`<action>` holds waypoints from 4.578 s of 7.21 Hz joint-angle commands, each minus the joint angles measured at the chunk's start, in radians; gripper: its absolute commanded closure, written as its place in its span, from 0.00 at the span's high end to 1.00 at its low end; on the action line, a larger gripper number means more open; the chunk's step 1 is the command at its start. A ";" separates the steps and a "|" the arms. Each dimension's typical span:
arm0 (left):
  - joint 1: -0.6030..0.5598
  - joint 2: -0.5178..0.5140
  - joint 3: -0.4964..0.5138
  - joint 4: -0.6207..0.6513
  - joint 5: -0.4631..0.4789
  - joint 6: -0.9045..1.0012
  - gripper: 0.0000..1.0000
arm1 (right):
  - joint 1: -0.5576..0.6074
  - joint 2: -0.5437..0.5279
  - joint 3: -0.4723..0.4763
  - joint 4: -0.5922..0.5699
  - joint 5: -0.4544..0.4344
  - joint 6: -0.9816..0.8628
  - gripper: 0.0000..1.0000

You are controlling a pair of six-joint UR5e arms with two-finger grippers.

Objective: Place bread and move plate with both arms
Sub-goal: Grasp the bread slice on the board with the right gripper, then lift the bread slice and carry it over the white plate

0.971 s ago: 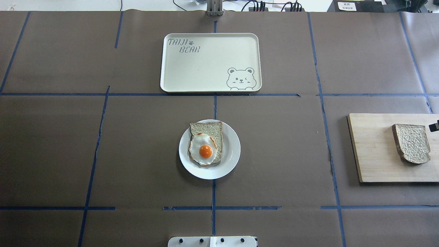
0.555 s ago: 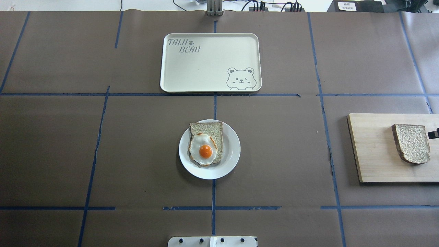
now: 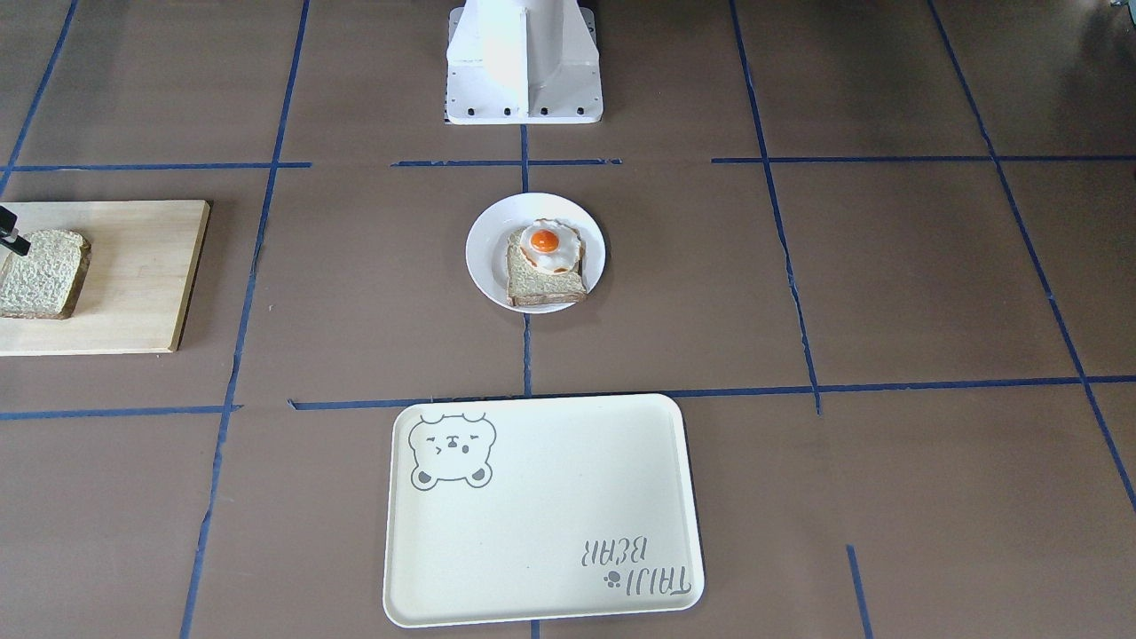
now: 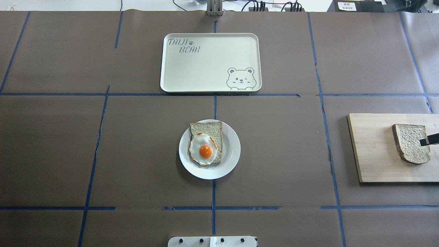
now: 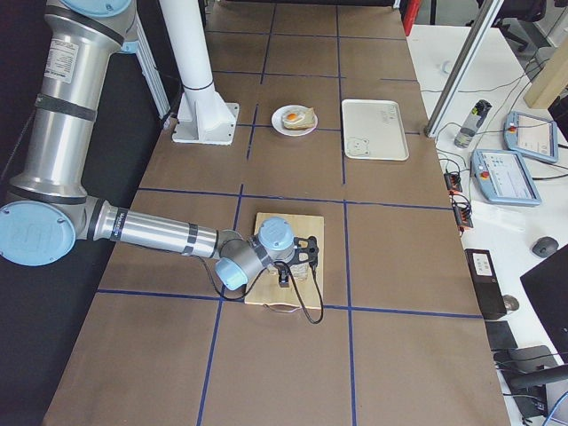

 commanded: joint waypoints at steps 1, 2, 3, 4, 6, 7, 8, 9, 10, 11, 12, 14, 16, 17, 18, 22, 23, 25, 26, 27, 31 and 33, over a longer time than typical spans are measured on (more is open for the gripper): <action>0.000 0.000 -0.001 0.000 -0.002 0.000 1.00 | -0.003 0.015 -0.036 0.005 0.002 0.010 0.75; 0.000 0.000 -0.004 0.000 0.000 0.000 1.00 | -0.012 0.024 -0.035 0.005 0.005 0.060 0.68; 0.000 0.000 -0.004 0.000 0.000 0.000 1.00 | -0.039 0.024 -0.035 0.007 -0.001 0.070 0.67; 0.000 -0.002 -0.006 0.000 0.000 0.000 1.00 | -0.044 0.024 -0.035 0.009 0.001 0.067 0.67; 0.000 -0.002 -0.004 0.000 0.000 0.000 1.00 | -0.044 0.021 -0.032 0.009 0.001 0.067 0.65; 0.000 -0.002 -0.004 0.000 -0.002 0.000 1.00 | -0.044 0.021 -0.032 0.009 0.001 0.067 0.61; 0.000 -0.002 -0.004 0.000 -0.002 0.000 1.00 | -0.044 0.016 -0.032 0.009 -0.001 0.070 0.49; 0.000 -0.003 -0.004 0.000 0.000 0.000 1.00 | -0.043 0.012 -0.033 0.009 -0.002 0.067 0.32; 0.000 -0.003 -0.001 0.000 0.000 0.000 1.00 | -0.046 0.010 -0.033 0.009 -0.013 0.067 0.22; 0.000 -0.006 -0.001 0.000 0.000 0.000 1.00 | -0.049 0.006 -0.033 0.009 -0.033 0.065 0.12; 0.000 -0.006 -0.001 0.000 0.000 0.000 1.00 | -0.050 0.003 -0.033 0.009 -0.042 0.064 0.02; -0.001 -0.008 -0.006 0.000 0.000 0.000 1.00 | -0.062 -0.001 -0.032 0.009 -0.051 0.054 0.00; -0.006 -0.008 -0.010 0.000 0.000 0.000 1.00 | -0.058 0.000 0.034 -0.007 -0.001 0.063 0.00; -0.006 -0.011 -0.010 -0.002 0.000 0.000 1.00 | -0.018 0.007 0.050 -0.008 0.084 0.067 0.00; -0.008 -0.012 -0.010 0.000 0.000 0.000 1.00 | 0.032 0.012 0.056 -0.008 0.155 0.067 0.00; -0.009 -0.023 -0.010 0.000 0.000 0.000 1.00 | 0.046 0.183 0.314 -0.348 0.214 0.131 0.00; -0.009 -0.025 -0.010 0.000 0.000 0.000 1.00 | 0.042 0.256 0.330 -0.387 0.254 0.170 0.00; -0.009 -0.031 -0.010 -0.002 0.000 0.000 1.00 | -0.091 0.475 0.323 -0.387 0.240 0.422 0.00; -0.011 -0.031 -0.012 0.000 0.000 0.000 1.00 | -0.171 0.554 0.326 -0.377 0.164 0.541 0.00; -0.011 -0.031 -0.012 0.000 0.000 0.000 1.00 | -0.270 0.625 0.321 -0.376 0.069 0.642 0.00; -0.012 -0.038 -0.010 0.000 0.000 -0.002 1.00 | -0.532 0.725 0.298 -0.370 -0.281 0.720 0.00; -0.011 -0.038 -0.010 0.000 0.000 -0.002 1.00 | -0.616 0.779 0.254 -0.370 -0.390 0.723 0.00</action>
